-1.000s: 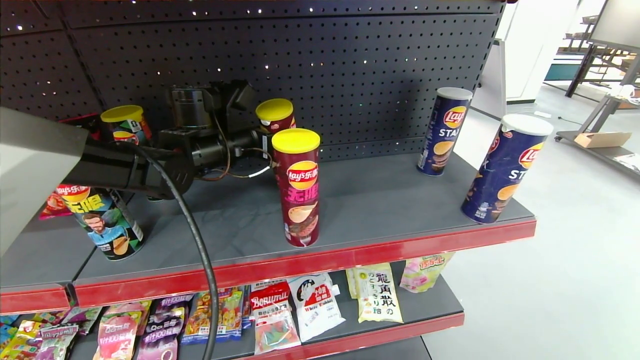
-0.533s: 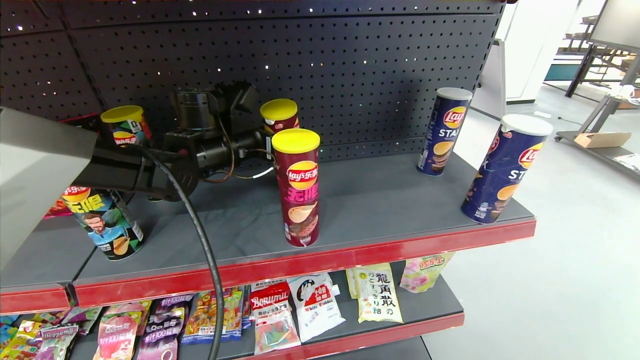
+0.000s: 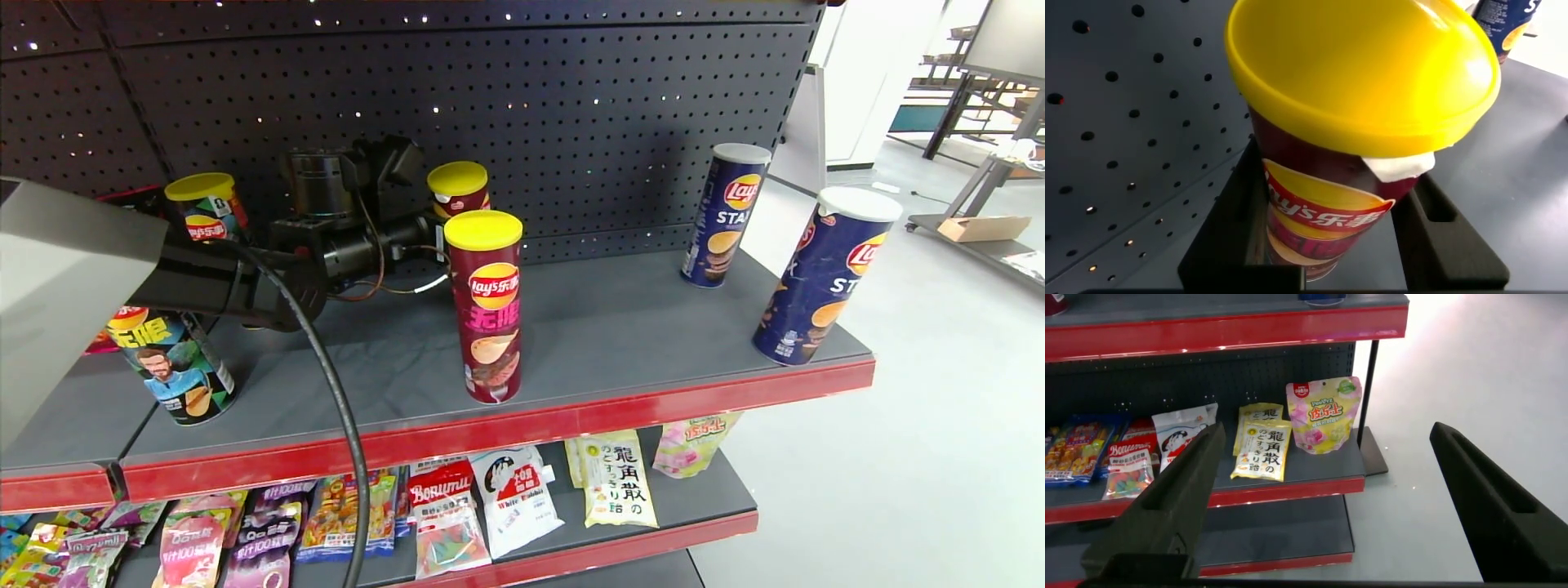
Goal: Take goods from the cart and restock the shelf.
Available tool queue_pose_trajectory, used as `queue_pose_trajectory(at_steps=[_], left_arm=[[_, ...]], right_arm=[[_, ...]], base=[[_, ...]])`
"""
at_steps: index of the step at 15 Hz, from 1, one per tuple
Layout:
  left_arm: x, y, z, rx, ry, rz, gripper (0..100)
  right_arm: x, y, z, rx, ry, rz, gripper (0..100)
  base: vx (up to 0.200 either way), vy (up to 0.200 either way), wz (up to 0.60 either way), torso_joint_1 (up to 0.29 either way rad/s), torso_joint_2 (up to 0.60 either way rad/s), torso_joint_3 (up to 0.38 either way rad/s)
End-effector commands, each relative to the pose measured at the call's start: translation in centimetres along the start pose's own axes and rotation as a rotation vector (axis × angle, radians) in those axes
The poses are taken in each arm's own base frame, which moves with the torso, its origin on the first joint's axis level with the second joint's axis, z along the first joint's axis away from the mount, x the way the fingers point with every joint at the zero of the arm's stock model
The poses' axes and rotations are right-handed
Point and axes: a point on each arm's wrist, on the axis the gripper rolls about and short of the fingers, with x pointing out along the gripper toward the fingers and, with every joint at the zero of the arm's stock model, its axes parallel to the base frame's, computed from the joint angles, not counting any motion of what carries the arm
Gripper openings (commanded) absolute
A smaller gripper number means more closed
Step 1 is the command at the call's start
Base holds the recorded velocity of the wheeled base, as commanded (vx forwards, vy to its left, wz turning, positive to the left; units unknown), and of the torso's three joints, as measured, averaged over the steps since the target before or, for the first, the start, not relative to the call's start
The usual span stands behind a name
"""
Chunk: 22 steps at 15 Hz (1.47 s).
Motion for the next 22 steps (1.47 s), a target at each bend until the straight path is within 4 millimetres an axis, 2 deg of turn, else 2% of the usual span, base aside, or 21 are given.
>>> queue_pose_trajectory(at_steps=[1,5,6,11,15,18,19,20,22], left_arm=[[0.1,0.0,-0.2,-0.003,0.007,-0.002,0],[0.2,0.1,-0.4,-0.013,0.010,-0.002,0],[0.2,0.1,-0.3,-0.016,0.008,-0.002,100],[0.0,0.0,0.1,-0.043,-0.002,-0.001,100],[-0.9,-0.2,0.5,-0.044,0.001,0.002,100],[-2.8,-0.1,0.3,-0.056,0.028,0.021,100],[-4.1,-0.2,0.2,-0.063,0.046,0.028,100],[-4.3,-0.2,0.2,-0.065,0.048,0.031,100],[-7.6,-0.2,0.3,-0.080,0.082,0.058,100]], right_arm=[[0.0,0.0,0.0,0.000,0.002,0.001,100],[0.0,0.0,0.0,0.000,0.002,0.001,100],[0.0,0.0,0.0,0.000,0.003,0.001,100],[0.0,0.0,0.0,0.000,0.002,0.001,100],[0.0,0.0,0.0,0.000,0.003,0.001,100],[0.0,0.0,0.0,0.000,0.002,0.001,100],[0.0,0.0,0.0,0.000,0.002,0.001,100],[0.0,0.0,0.0,0.000,0.003,0.001,100],[0.0,0.0,0.0,0.000,0.002,0.001,100]], base=[[0.000,0.000,0.00,0.000,0.00,0.000],[0.000,0.000,0.00,0.000,0.00,0.000],[0.000,0.000,0.00,0.000,0.00,0.000],[0.000,0.000,0.00,0.000,0.00,0.000],[0.000,0.000,0.00,0.000,0.00,0.000],[0.000,0.000,0.00,0.000,0.00,0.000],[0.000,0.000,0.00,0.000,0.00,0.000],[0.000,0.000,0.00,0.000,0.00,0.000],[0.000,0.000,0.00,0.000,0.00,0.000]])
